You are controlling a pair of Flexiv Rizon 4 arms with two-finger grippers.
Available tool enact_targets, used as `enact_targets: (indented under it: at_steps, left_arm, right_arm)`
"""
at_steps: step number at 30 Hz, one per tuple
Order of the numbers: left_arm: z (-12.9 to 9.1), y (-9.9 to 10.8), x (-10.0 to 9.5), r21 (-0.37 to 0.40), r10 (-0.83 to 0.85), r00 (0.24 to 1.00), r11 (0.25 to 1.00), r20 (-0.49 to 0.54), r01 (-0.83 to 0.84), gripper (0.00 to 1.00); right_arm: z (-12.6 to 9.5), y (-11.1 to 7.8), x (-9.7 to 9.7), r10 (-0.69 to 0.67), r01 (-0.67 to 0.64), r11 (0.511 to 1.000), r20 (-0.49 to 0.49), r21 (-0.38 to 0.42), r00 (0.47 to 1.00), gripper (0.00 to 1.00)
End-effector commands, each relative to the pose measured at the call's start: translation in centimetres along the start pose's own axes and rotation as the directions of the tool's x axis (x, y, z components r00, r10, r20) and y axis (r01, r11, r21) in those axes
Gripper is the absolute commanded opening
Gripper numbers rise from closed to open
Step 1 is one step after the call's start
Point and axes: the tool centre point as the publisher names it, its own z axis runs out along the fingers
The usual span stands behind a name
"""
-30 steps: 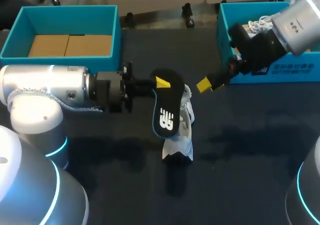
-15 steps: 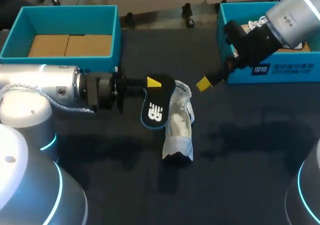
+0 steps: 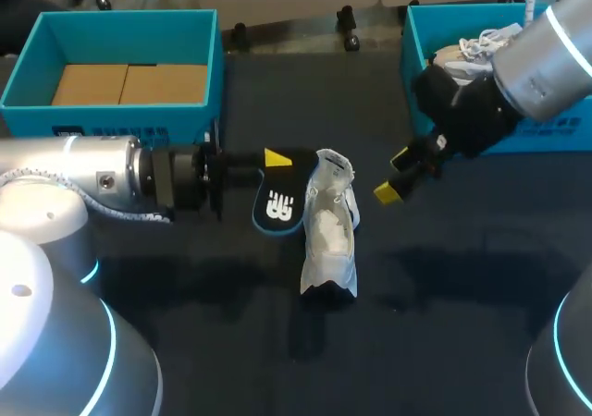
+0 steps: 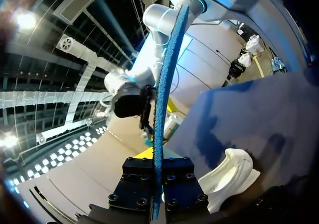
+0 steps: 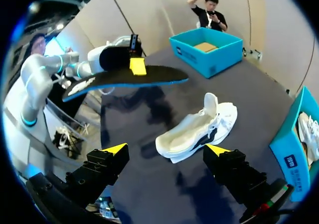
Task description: Take the shoe out of the shoebox, open the shoe tongue, remove and reinsert the insole, then place the shoe into the shoebox
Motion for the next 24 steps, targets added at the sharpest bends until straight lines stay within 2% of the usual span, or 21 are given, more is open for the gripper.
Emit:
enact_targets:
  at_steps: [1, 10, 16, 19, 24]
  left_arm:
    - [0.2, -0.3, 0.8, 0.004, -0.016, 1.0, 1.0, 0.013, 0.016, 0.0]
    - [1.4, -0.3, 2.6, 0.027, -0.051, 0.999, 0.998, 0.012, 0.051, 0.0]
    - [2.0, 0.4, 4.0, 0.025, -0.089, 0.996, 0.996, 0.017, 0.089, 0.0]
    - [2.1, 0.9, 4.3, 0.03, -0.103, 0.994, 0.994, 0.027, 0.102, 0.0]
    - [2.3, 1.5, 4.8, 0.014, -0.103, 0.994, 0.995, 0.042, 0.102, 0.0]
  right_arm:
    - [0.2, -1.1, 0.4, -0.062, 0.061, 0.998, -0.024, -0.014, 0.998, 1.0]
    - [0.3, -1.3, 0.3, -0.08, 0.079, 0.997, -0.035, -0.012, 0.996, 1.0]
    - [0.3, -1.3, 0.3, -0.08, 0.079, 0.997, -0.035, -0.012, 0.996, 1.0]
    - [0.7, -1.9, 0.0, -0.152, 0.152, 0.988, 0.018, 0.023, 0.988, 1.0]
    - [1.2, -2.5, -0.3, -0.273, 0.269, 0.96, 0.045, 0.075, 0.961, 1.0]
